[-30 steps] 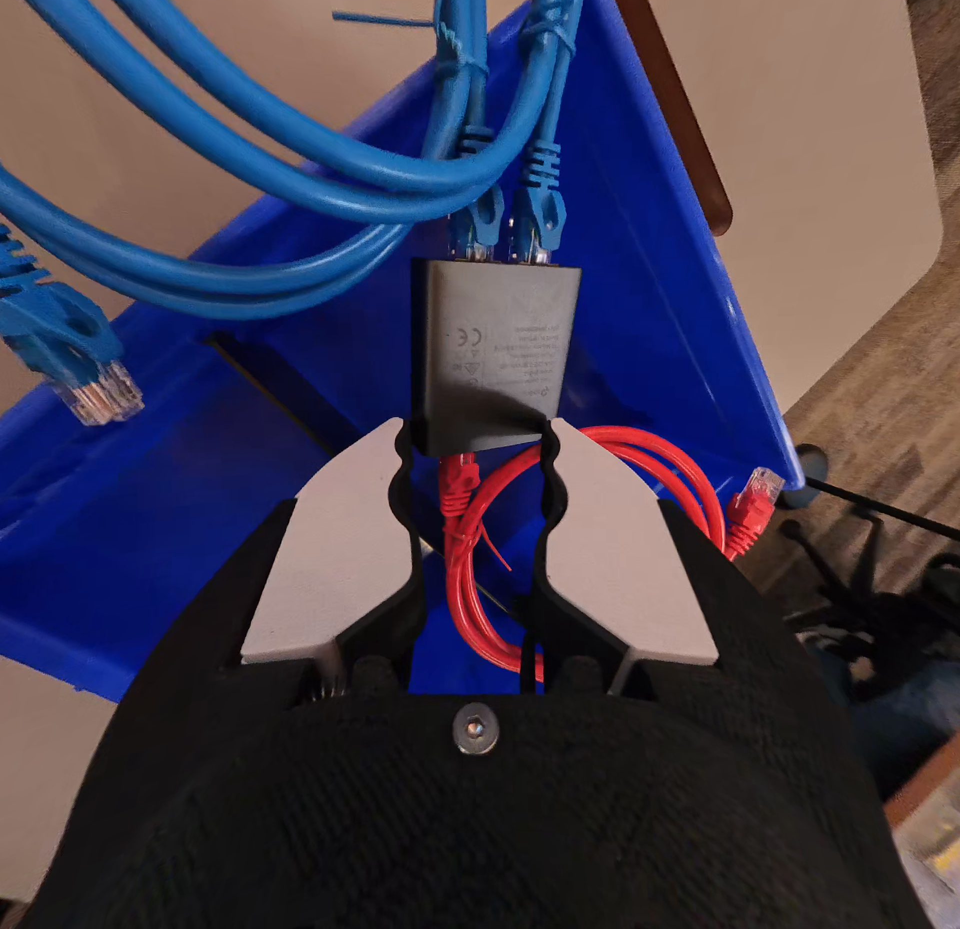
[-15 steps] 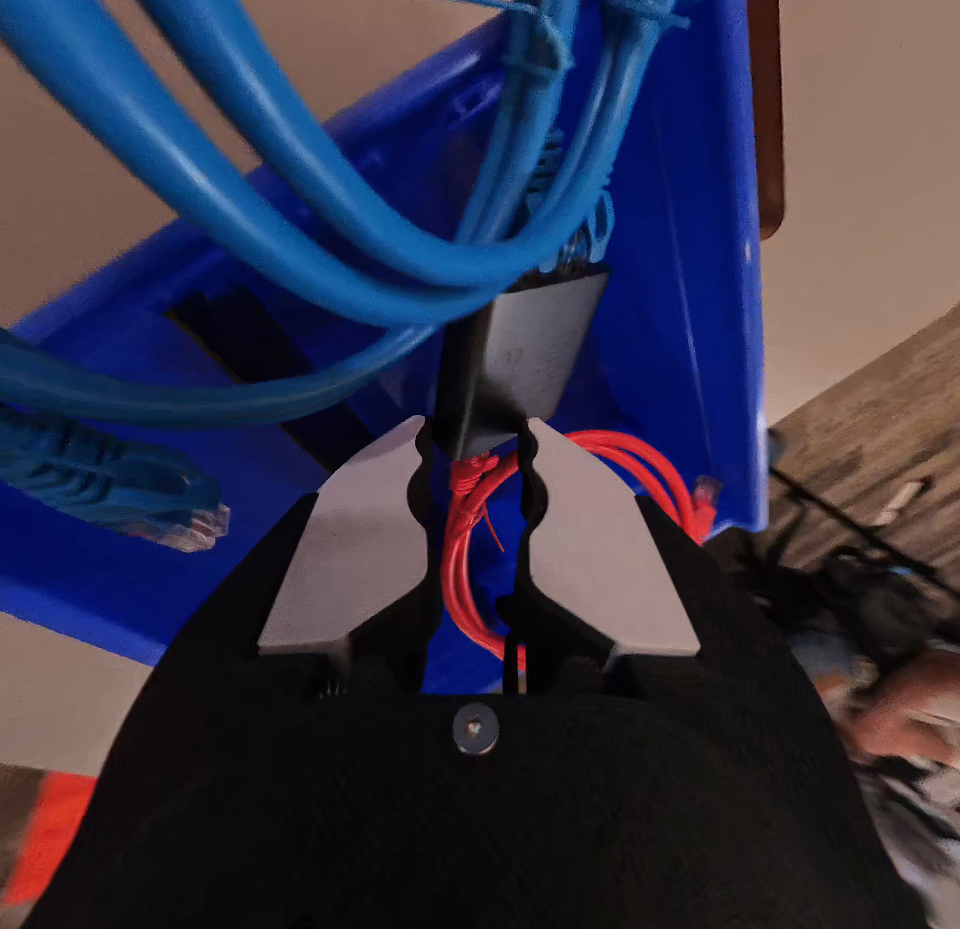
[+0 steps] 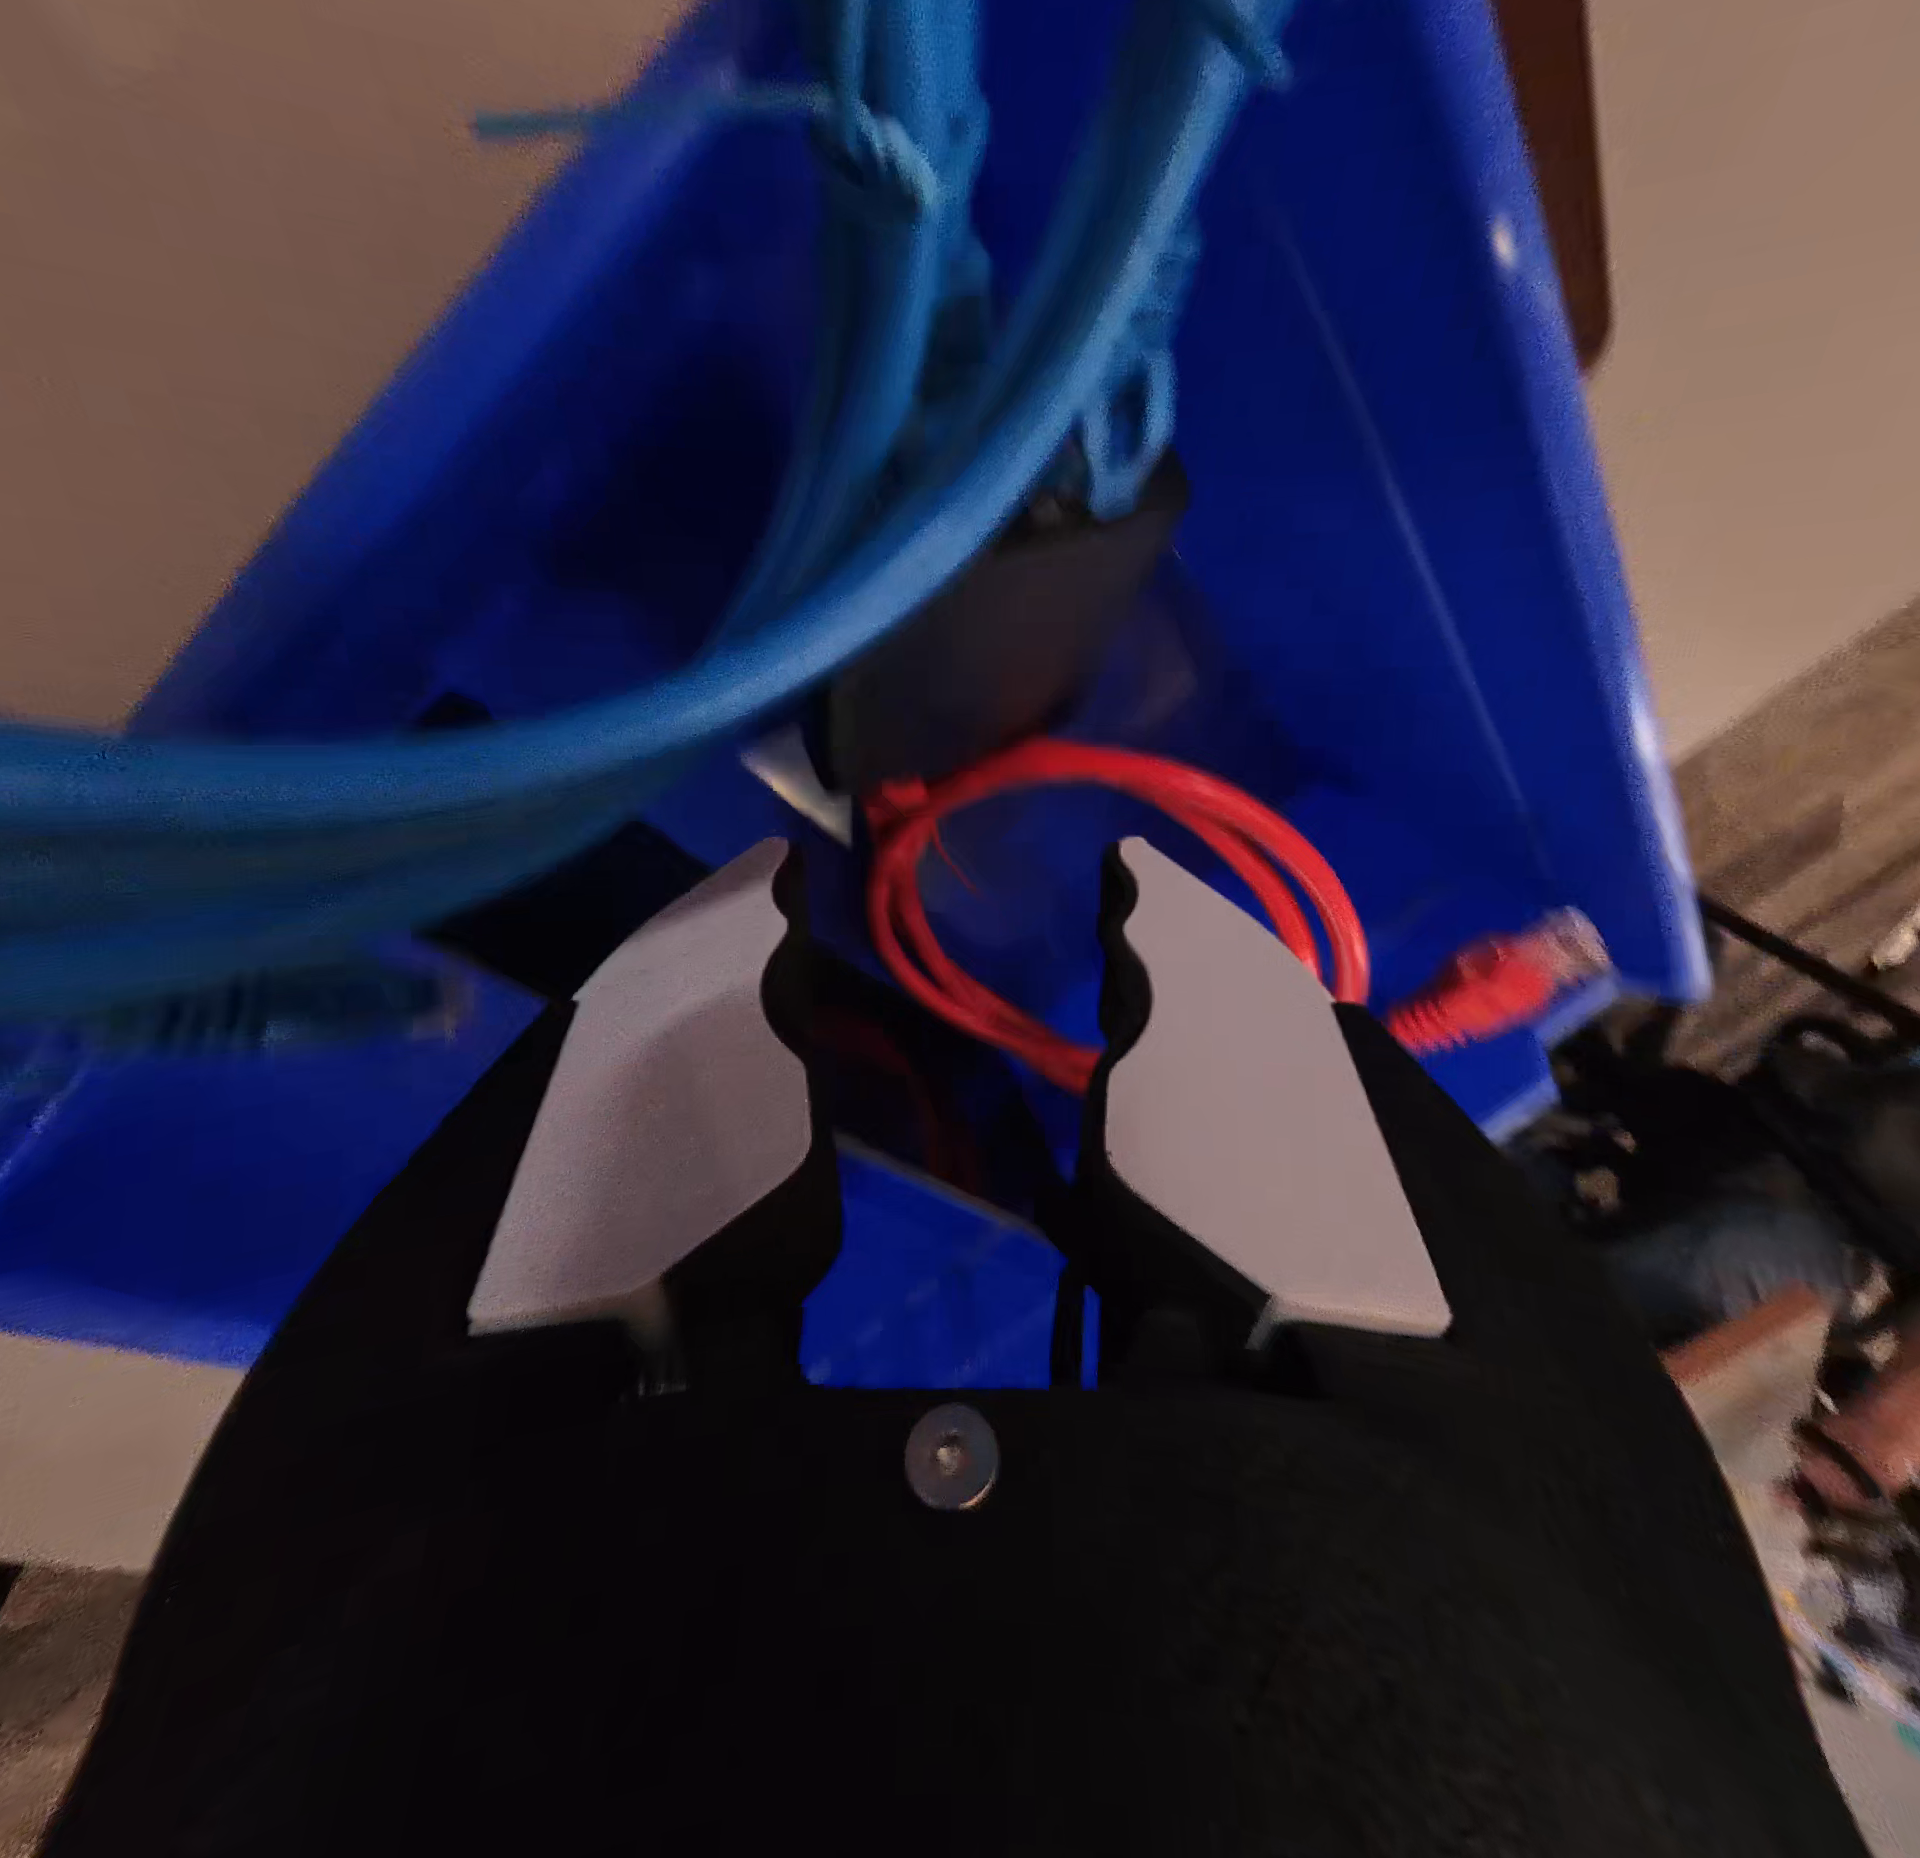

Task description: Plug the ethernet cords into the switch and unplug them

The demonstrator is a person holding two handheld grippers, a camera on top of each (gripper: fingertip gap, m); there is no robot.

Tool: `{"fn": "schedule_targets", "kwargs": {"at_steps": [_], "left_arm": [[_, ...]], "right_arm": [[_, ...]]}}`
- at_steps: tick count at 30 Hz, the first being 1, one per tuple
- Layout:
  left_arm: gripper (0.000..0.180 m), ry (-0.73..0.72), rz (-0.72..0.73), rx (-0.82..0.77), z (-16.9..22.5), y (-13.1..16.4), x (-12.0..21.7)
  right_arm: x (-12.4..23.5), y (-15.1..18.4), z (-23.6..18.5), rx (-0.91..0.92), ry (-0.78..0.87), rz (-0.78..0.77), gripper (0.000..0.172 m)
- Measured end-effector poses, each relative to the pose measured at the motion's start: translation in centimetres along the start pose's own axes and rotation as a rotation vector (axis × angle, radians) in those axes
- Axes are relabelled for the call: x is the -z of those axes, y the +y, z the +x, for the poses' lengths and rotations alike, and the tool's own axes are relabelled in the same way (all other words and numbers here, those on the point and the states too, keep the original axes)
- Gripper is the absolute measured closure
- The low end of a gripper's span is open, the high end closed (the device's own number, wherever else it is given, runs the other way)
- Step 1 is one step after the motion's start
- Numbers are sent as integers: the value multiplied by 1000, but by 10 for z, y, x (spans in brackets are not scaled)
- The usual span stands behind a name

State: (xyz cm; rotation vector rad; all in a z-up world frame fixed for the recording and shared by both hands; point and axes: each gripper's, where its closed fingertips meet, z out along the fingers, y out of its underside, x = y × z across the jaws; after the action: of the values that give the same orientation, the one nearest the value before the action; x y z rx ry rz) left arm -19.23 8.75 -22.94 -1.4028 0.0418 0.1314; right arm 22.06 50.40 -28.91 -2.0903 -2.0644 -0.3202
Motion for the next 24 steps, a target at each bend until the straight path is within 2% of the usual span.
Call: {"fn": "schedule_targets", "kwargs": {"at_steps": [4, 7, 10, 14, 17, 20, 22, 24], "left_arm": [[118, -1, -3, 6, -1, 0, -1], [118, -15, -4, 0, -4, 0, 0], [118, -29, 5, 9, -7, -3, 2], [118, -23, 4, 23, -6, -7, 2], [116, 6, -36, 69, -2, -10, 1], [107, 91, -96, 196, 10, -20, 1], [101, 154, -166, 262, 22, -24, 1], [98, 185, -266, 273, 32, -22, 2]], "right_arm": [[44, 30, 18, -70, 184, 9, 118], [84, 51, 23, -242, 364, 128, 123], [139, 27, -20, -300, 467, 488, 132], [199, -43, -136, -186, 413, 947, 142], [204, -91, -205, -183, 346, 1069, 141], [190, -119, -237, -199, 397, 1064, 135], [177, -114, -236, -212, 475, 990, 124], [169, -89, -215, -276, 596, 918, 120]]}}
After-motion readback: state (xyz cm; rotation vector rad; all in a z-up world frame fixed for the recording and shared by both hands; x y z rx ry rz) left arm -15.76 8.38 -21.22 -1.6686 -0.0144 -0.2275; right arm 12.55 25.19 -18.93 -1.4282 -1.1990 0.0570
